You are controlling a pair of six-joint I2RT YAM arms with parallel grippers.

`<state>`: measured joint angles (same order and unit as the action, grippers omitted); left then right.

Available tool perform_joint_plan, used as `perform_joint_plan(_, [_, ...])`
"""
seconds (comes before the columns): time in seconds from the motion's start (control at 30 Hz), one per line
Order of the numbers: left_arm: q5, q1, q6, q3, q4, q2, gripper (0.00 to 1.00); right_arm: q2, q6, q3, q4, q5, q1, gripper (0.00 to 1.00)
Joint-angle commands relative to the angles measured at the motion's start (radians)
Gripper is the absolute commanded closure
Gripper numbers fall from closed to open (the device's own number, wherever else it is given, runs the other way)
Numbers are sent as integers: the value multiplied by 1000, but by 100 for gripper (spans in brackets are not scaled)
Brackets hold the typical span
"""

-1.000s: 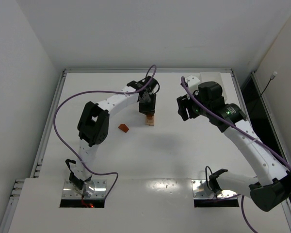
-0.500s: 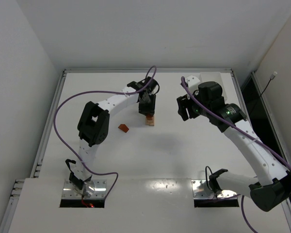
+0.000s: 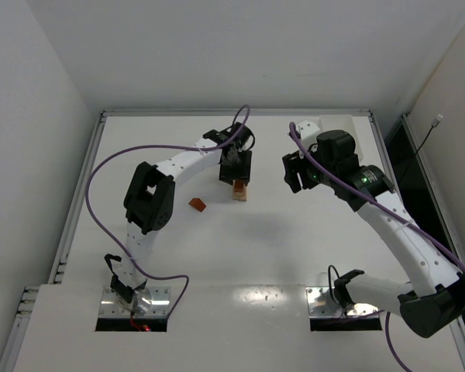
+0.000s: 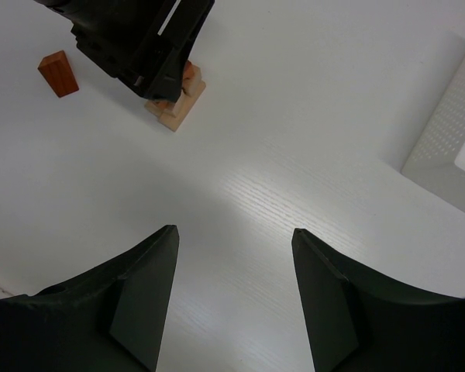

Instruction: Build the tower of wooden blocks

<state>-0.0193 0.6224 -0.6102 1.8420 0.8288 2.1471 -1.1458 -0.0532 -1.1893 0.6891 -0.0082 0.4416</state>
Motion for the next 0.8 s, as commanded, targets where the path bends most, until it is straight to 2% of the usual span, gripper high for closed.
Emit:
perform_joint_plan(0.0, [-4,11,6,10,-8,-6,52,11,-14,11,-34,-9,-3,43])
perform_joint_plan(0.27, [-33,20,38,48,-43,-117,52,30,-14,54,-53,33,6,43])
perform_joint_plan(0.33, [-2,20,49,34,-65,-191,51,40,-5,80,-63,77,6,42])
perform_joint_plan(0.47, [172,31,49,-76,-143,-368,51,61,44,108,-74,114,15,35])
perform_joint_plan(0.57, [228,-36,23,-151,-155,-466,51,61,101,65,-85,-4,29,35])
perform_joint_plan(0.63, [239,-128,23,-177,-120,-493,42,25,130,9,-85,-116,51,35])
perform_joint_plan(0.73, [268,-289,41,-288,-131,-565,20,-66,188,-87,-76,-271,115,34])
perform_joint_plan(0.77, [234,-340,55,-299,-116,-566,16,-93,217,-113,-76,-310,165,32])
